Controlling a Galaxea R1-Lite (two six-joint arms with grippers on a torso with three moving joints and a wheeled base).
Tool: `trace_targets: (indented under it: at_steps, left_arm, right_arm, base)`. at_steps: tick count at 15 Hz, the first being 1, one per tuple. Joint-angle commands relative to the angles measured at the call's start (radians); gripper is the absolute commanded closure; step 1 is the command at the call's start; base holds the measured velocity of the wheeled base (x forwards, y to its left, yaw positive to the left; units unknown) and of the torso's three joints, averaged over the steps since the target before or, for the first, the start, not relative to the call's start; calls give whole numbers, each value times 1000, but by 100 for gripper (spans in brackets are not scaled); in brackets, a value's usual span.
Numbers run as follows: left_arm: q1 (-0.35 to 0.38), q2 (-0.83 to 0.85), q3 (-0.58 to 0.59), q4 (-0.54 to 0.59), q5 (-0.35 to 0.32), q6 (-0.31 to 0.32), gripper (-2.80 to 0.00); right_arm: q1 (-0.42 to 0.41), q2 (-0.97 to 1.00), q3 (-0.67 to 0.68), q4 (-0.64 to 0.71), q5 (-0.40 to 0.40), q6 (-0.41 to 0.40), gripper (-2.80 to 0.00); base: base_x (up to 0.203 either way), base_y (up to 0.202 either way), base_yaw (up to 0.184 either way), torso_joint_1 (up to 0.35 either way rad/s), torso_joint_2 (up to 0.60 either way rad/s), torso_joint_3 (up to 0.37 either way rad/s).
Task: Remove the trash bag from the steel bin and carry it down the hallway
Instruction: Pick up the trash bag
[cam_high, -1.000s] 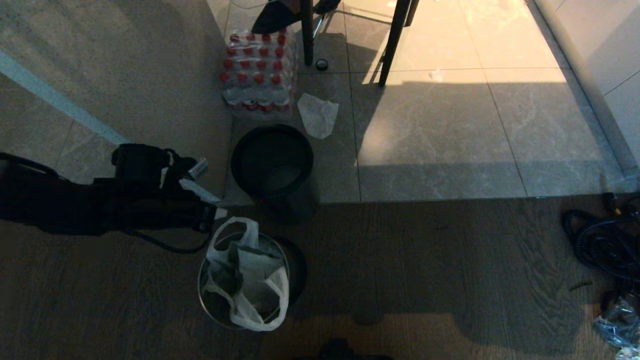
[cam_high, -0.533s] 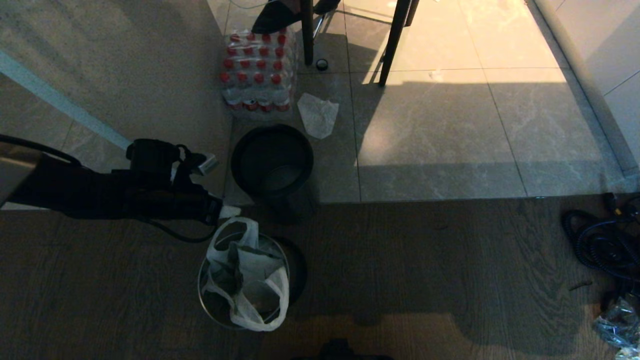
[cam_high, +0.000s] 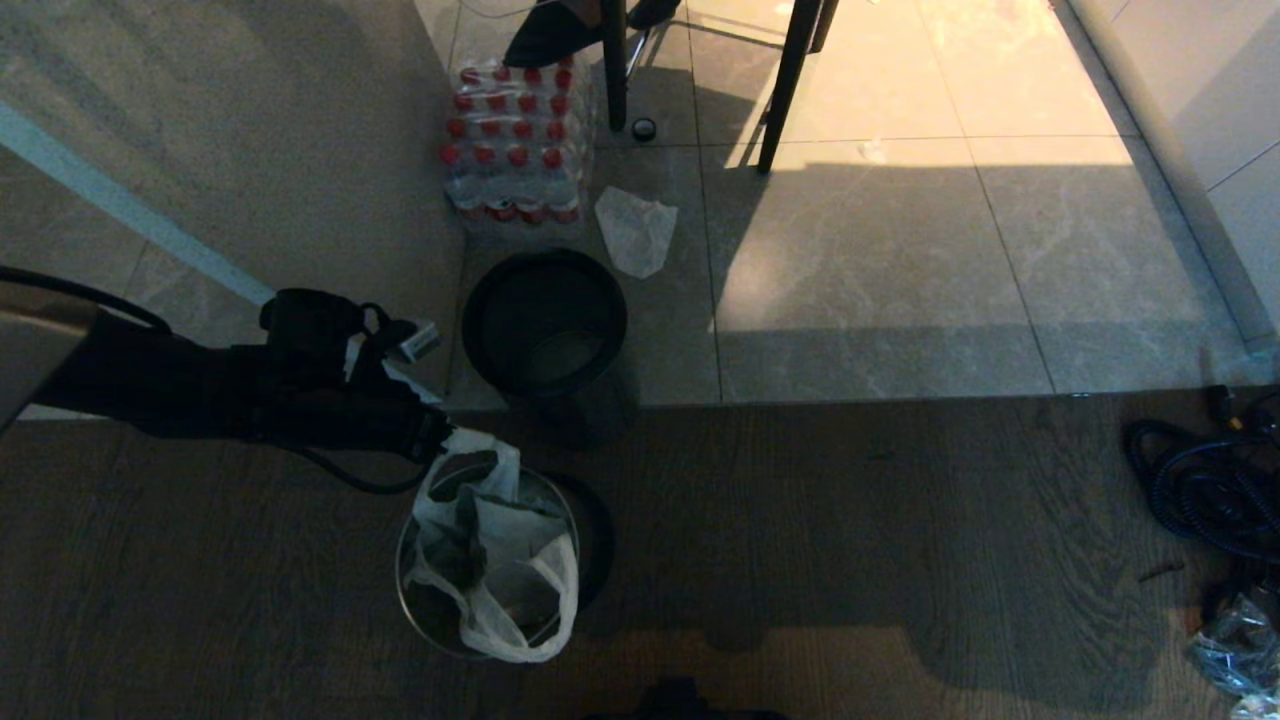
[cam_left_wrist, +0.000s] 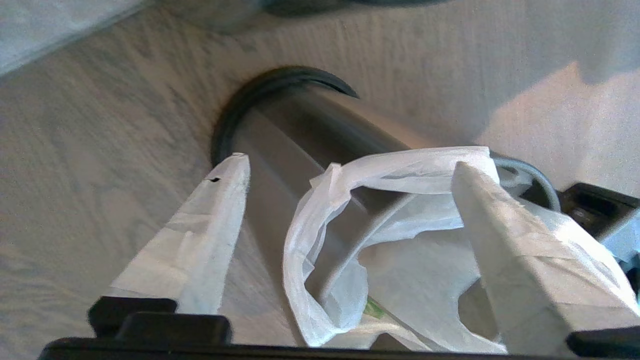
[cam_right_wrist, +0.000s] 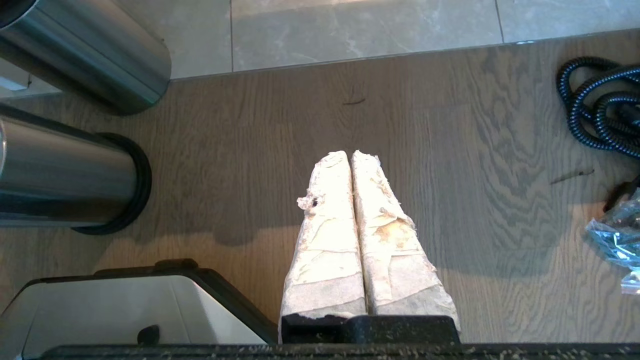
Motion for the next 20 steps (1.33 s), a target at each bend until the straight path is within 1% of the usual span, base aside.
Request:
trace_targets:
  at_steps: [1,4,7,8,9,10,12,13,16,17,18,19,20]
  left_arm:
    - [-2,12,-2,4,-12,3,-280]
    - [-2,40,-23,-41,-5,0,-280]
    - [15,41,-43,-34,-17,-1,-280]
    - [18,41,-51,-24,-31,1,-280]
    - [22,41,-73,-3,-77,4,-280]
    - [23,42,-75,-1,-79,6,-280]
    - [31,58,-163,133,-87,101,-280]
    - [35,64,-185,176,-91,137,-280]
    - [35,63,-186,178,-93,139,-280]
    - [36,51,-205,231,-113,173,-280]
    - [34,43,-242,307,-129,207,-280]
    - [29,46,-254,331,-135,229,-280]
    - [29,46,-254,331,-135,229,-280]
  right_arm:
    - [0,-2,0,1,0,0,0]
    - [0,-2,0,1,0,0,0]
    - [0,-2,0,1,0,0,0]
    - [0,-2,0,1,0,0,0]
    - [0,-2,0,1,0,0,0]
    - [0,-2,0,1,0,0,0]
    - [0,-2,0,1,0,0,0]
    - [0,-2,0,1,0,0,0]
    - [0,-2,0,1,0,0,0]
    - [0,-2,0,1,0,0,0]
    - [0,-2,0,1,0,0,0]
    - [0,-2,0,1,0,0,0]
    - [0,-2,0,1,0,0,0]
  base:
    - [0,0,0,0,0,0]
    - [0,0,0,0,0,0]
    - [0,0,0,0,0,0]
    - [0,0,0,0,0,0]
    - [0,0,0,0,0,0]
    - [0,0,0,0,0,0]
    - [0,0,0,0,0,0]
    - [0,0,0,0,0,0]
    - [0,0,0,0,0,0]
    - [0,0,0,0,0,0]
    - [0,0,0,0,0,0]
    - [0,0,0,0,0,0]
    - [0,0,0,0,0,0]
